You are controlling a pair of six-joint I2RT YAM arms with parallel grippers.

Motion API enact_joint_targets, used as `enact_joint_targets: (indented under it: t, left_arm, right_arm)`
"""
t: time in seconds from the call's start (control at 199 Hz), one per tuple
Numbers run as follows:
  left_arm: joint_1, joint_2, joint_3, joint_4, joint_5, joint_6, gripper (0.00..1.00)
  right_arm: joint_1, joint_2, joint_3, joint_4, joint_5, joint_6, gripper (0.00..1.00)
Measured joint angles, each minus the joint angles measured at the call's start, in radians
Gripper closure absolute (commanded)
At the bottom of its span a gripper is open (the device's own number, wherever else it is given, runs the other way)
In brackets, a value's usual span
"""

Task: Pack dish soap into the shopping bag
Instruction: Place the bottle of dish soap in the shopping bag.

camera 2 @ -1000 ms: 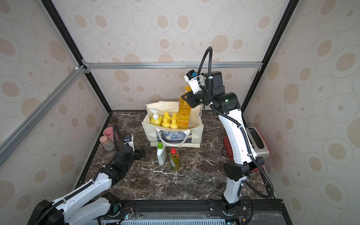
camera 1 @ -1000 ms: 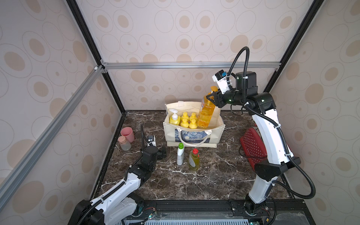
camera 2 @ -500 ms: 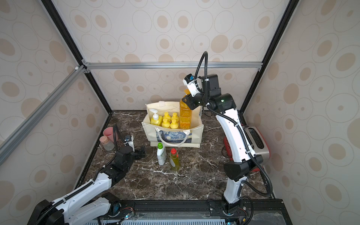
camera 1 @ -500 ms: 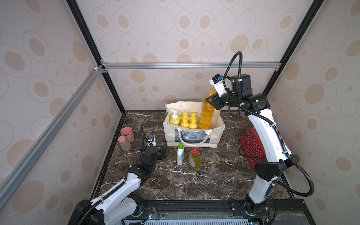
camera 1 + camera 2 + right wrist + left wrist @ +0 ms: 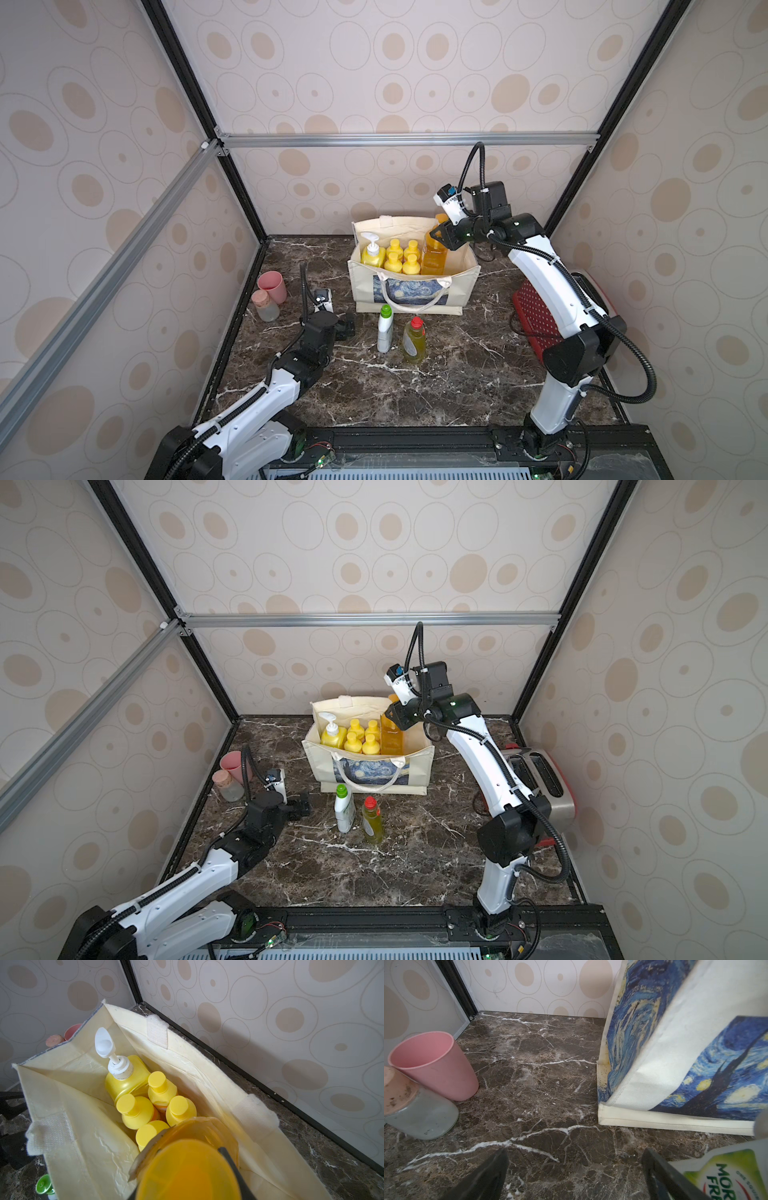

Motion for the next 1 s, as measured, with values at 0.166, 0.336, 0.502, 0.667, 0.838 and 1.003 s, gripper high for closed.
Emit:
enact_joint_targets:
  t: [0.166, 0.336, 0.502, 0.667, 0.838, 1.003]
  left_arm:
    - [0.000, 0.000, 0.000, 0.000, 0.000, 0.000, 0.01]
    - [0.000, 0.000, 0.000, 0.000, 0.000, 0.000, 0.01]
    - [0.000, 0.000, 0.000, 0.000, 0.000, 0.000, 0.01]
    - [0.000, 0.000, 0.000, 0.000, 0.000, 0.000, 0.01]
    - [0.000, 0.000, 0.000, 0.000, 0.000, 0.000, 0.01]
    - [0.000, 0.000, 0.000, 0.000, 0.000, 0.000, 0.01]
  right_arm:
    - [-0.004, -0.002, -0.094, 0.031, 0.004, 0.002, 1.00]
    - [-0.004, -0.002, -0.130, 0.042, 0.007, 0.004, 1.00]
    - [-0.004, -0.002, -0.144, 0.071, 0.007, 0.008, 1.00]
    - [-0.004, -0.001, -0.160, 0.086, 0.007, 0.013, 1.00]
    - [-0.004, 0.006, -0.174, 0.086, 0.006, 0.019, 1.00]
    - [-0.004, 0.010, -0.189, 0.090, 0.008, 0.021, 0.93]
